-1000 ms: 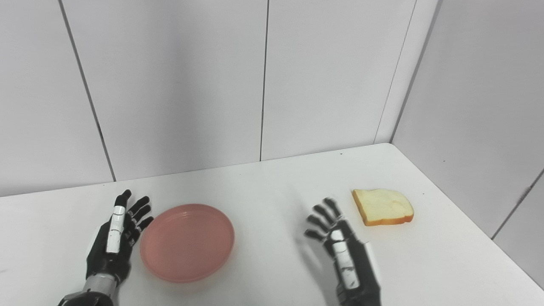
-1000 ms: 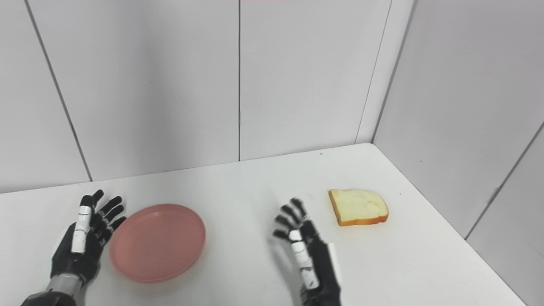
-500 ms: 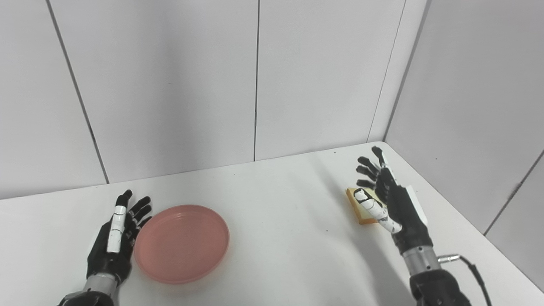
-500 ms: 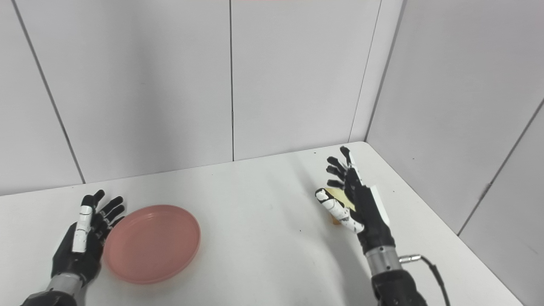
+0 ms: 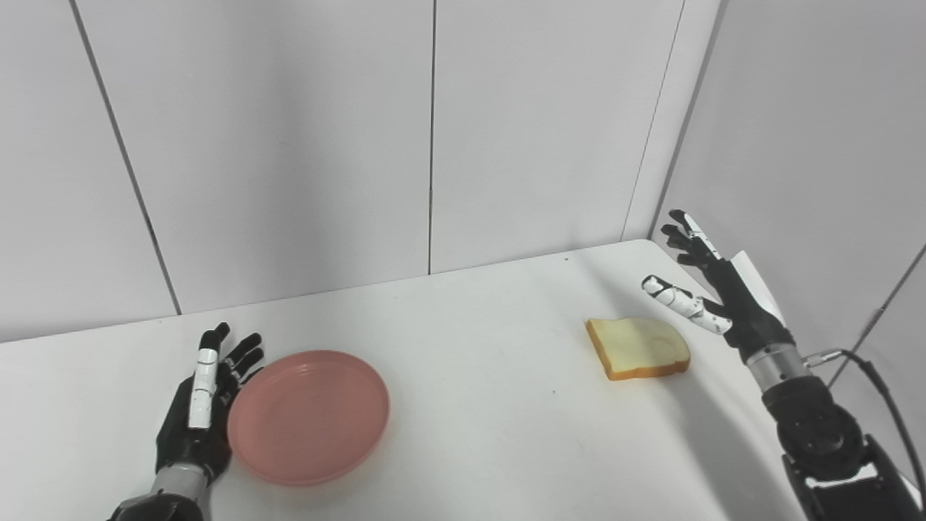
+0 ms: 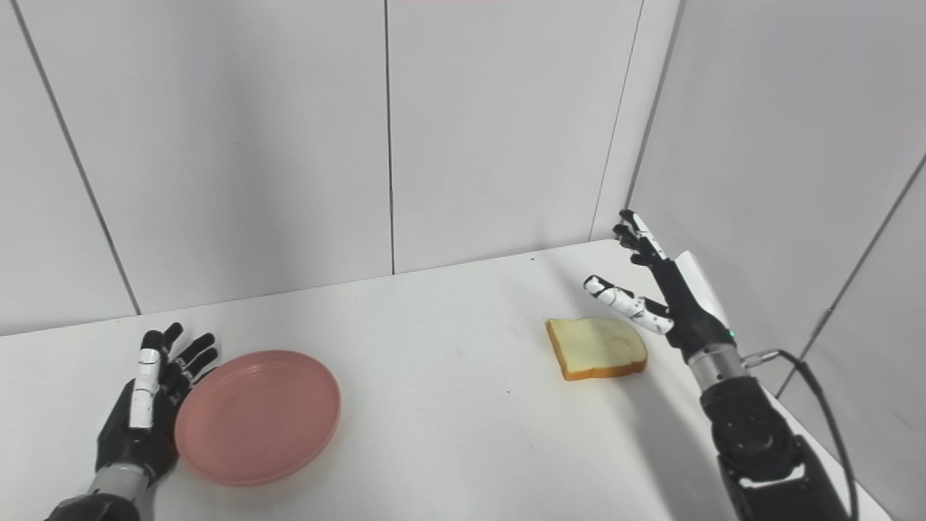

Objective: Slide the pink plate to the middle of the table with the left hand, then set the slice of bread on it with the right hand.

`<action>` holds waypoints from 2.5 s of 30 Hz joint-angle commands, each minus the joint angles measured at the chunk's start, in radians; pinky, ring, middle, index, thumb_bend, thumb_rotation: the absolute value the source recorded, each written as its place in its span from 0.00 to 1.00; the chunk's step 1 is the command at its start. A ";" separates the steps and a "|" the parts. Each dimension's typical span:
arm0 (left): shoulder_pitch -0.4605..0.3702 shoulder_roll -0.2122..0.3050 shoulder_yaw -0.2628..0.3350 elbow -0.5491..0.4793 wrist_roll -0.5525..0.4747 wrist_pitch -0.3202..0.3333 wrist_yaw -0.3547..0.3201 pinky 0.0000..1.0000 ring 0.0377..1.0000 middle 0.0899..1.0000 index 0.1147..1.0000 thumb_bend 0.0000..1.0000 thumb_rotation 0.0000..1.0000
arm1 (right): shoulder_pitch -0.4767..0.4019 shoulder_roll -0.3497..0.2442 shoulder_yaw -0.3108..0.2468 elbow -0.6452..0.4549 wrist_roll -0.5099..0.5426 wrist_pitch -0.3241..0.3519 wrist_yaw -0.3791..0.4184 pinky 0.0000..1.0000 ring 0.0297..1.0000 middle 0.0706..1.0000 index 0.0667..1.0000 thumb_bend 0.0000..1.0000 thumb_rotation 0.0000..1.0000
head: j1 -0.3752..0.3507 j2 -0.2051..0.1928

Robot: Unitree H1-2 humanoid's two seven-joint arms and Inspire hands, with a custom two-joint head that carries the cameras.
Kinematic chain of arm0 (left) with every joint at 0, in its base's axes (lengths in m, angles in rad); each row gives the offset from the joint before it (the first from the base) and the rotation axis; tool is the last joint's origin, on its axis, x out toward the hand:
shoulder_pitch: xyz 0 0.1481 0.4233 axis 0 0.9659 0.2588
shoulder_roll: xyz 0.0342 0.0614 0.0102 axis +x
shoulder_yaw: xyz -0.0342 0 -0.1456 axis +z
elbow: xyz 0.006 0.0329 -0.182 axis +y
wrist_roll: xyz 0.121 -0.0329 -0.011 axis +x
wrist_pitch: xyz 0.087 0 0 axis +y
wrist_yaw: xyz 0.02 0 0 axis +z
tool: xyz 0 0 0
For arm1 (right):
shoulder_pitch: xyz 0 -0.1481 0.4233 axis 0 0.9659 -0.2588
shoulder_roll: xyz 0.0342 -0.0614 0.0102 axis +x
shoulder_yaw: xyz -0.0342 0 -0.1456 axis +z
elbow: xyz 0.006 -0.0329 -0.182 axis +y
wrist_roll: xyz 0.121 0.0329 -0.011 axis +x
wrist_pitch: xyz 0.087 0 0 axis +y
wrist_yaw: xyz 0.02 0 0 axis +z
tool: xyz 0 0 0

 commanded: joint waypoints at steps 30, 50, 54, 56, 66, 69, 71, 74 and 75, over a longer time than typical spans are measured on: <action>-0.041 0.009 -0.007 0.040 0.007 -0.021 -0.002 0.84 0.89 0.84 0.97 0.87 0.89 | -0.284 -0.374 0.425 0.204 -0.429 -0.012 0.513 1.00 0.96 0.92 0.88 1.00 0.39 | -0.007 0.008; -0.041 0.012 -0.008 0.044 0.002 -0.025 -0.008 0.85 0.89 0.85 0.97 0.86 0.87 | -0.382 -0.338 0.472 0.363 -0.503 -0.063 0.475 1.00 0.96 0.93 0.89 1.00 0.37 | 0.012 -0.002; -0.041 0.015 -0.008 0.046 0.002 -0.028 -0.010 0.86 0.89 0.85 0.97 0.87 0.87 | -0.394 -0.322 0.477 0.381 -0.494 -0.060 0.471 1.00 0.96 0.92 0.89 1.00 0.38 | 0.018 -0.002; -0.037 0.017 -0.009 0.039 0.004 -0.024 -0.011 0.85 0.89 0.85 0.98 0.86 0.87 | -0.400 -0.309 0.473 0.396 -0.473 -0.054 0.474 1.00 0.97 0.93 0.89 1.00 0.38 | 0.019 -0.002; -0.026 0.015 -0.011 0.018 0.005 -0.012 -0.006 0.85 0.89 0.85 0.98 0.86 0.88 | -0.411 -0.271 0.485 0.408 -0.454 -0.039 0.478 0.97 0.98 0.95 0.88 1.00 0.37 | 0.026 0.005; -0.023 0.012 -0.009 0.013 0.000 -0.010 -0.007 0.85 0.89 0.85 0.97 0.86 0.87 | -0.396 -0.265 0.489 0.390 -0.461 -0.041 0.469 0.94 0.94 0.93 0.86 1.00 0.37 | 0.027 0.007; -0.020 0.011 -0.010 0.008 0.000 -0.007 -0.007 0.85 0.89 0.85 0.96 0.86 0.87 | -0.386 -0.262 0.488 0.375 -0.456 -0.027 0.481 0.96 0.94 0.92 0.86 1.00 0.37 | 0.028 0.009; -0.016 0.009 -0.009 0.000 -0.003 0.000 -0.007 0.85 0.89 0.85 0.96 0.86 0.87 | -0.380 -0.255 0.492 0.376 -0.458 -0.008 0.491 0.98 0.95 0.92 0.86 1.00 0.36 | 0.028 0.012; -0.015 0.008 -0.009 -0.002 -0.002 0.002 -0.007 0.85 0.89 0.85 0.96 0.86 0.87 | -0.379 -0.254 0.499 0.376 -0.471 -0.006 0.490 0.98 0.95 0.92 0.86 1.00 0.35 | 0.029 0.013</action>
